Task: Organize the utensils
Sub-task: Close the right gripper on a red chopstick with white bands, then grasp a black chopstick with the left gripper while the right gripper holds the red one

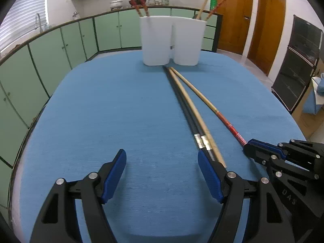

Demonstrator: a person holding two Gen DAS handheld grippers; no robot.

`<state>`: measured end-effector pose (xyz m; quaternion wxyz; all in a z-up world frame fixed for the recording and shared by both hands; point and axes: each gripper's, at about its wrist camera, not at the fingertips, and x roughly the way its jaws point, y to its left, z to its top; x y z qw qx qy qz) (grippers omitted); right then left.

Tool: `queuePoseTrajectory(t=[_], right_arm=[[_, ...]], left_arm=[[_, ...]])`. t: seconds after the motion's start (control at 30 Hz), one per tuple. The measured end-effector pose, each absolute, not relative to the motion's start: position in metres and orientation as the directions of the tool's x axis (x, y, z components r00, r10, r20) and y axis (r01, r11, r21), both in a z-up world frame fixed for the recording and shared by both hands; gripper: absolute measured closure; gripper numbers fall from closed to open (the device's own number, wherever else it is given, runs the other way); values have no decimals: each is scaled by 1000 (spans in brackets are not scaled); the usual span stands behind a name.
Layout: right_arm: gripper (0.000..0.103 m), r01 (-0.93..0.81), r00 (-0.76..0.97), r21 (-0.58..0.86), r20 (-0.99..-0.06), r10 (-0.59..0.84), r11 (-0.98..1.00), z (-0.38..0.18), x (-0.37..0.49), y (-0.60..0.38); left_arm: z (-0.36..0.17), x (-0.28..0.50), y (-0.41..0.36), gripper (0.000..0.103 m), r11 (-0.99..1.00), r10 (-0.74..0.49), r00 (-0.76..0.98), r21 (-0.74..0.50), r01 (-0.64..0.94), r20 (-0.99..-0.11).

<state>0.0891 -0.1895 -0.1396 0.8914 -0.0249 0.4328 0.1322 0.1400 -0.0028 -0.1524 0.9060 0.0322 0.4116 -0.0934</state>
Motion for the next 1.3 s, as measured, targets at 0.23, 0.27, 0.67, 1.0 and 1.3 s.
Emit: queuePoseTrajectory(t=[0.23,0.27,0.67,1.0,1.3], right_arm=[[98,-226,593,94,-776,214,970,-141,89,-207],[98,-227,593,93,-776,214,969,-142,89,-207],[97,-234,591,98,-776,221,967,-142,88,-210],[87,-259,590,96,-772,237,961,-140,80,-214],[87,-251,586,111,-773,242,962,-141,82,-218]], left_arm=[[-156,140,-18,31,974,-148,626,-2,227,-766],[-157,141,-19,31,974,-143,623,3,227,-769],[-161,147,-14,31,984,-100,605,11,176,-790],[-159,140,-3,31,984,-103,608,10,180,-787],[-159,143,-10,42,981,-111,607,9,191,-787]])
